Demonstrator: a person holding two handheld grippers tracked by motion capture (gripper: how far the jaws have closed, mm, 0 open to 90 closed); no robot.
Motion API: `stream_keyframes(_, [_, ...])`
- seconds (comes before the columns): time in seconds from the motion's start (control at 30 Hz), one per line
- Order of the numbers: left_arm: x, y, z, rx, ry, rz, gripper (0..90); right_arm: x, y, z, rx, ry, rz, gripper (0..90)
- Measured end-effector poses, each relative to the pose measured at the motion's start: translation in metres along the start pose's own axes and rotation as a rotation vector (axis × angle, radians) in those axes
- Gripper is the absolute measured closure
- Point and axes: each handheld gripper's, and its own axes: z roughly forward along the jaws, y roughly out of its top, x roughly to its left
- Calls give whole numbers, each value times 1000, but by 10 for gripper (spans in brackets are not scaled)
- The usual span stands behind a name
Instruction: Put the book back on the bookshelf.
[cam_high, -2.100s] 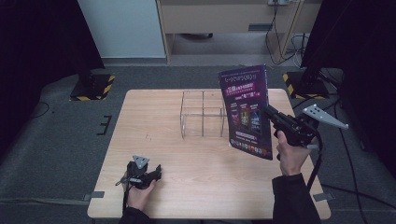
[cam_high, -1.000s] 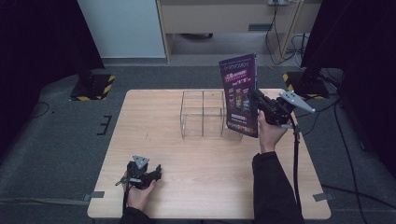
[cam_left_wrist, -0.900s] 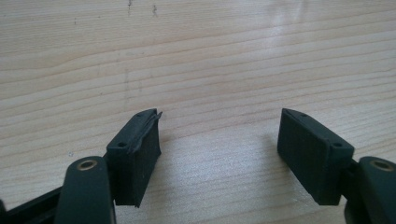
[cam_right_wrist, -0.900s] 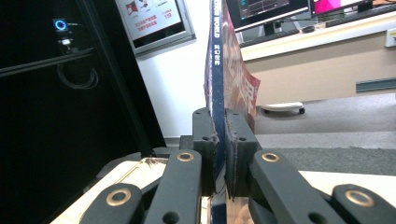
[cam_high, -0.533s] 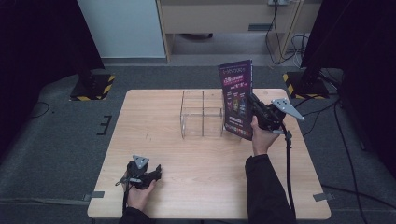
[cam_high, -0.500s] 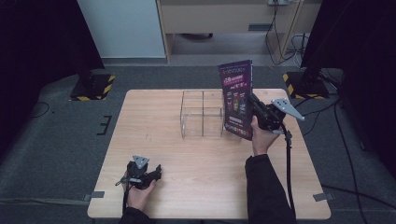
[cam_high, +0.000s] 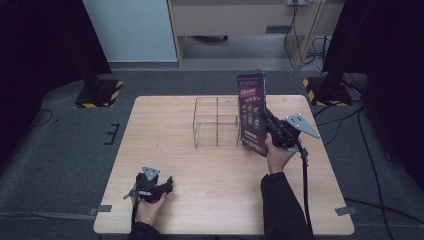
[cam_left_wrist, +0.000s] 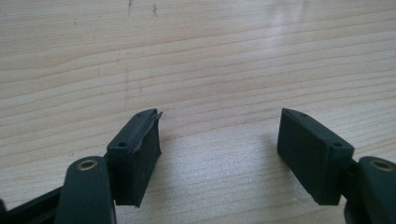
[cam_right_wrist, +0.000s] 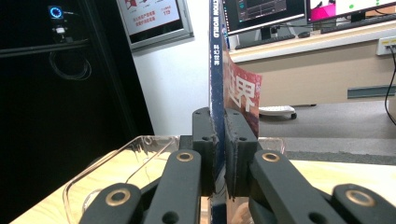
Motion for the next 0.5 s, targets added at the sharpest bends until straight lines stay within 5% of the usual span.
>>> stream_keyframes(0.5, [0,0,0,0,0,-1,289,-4,-10,-15,11,0,-9,835])
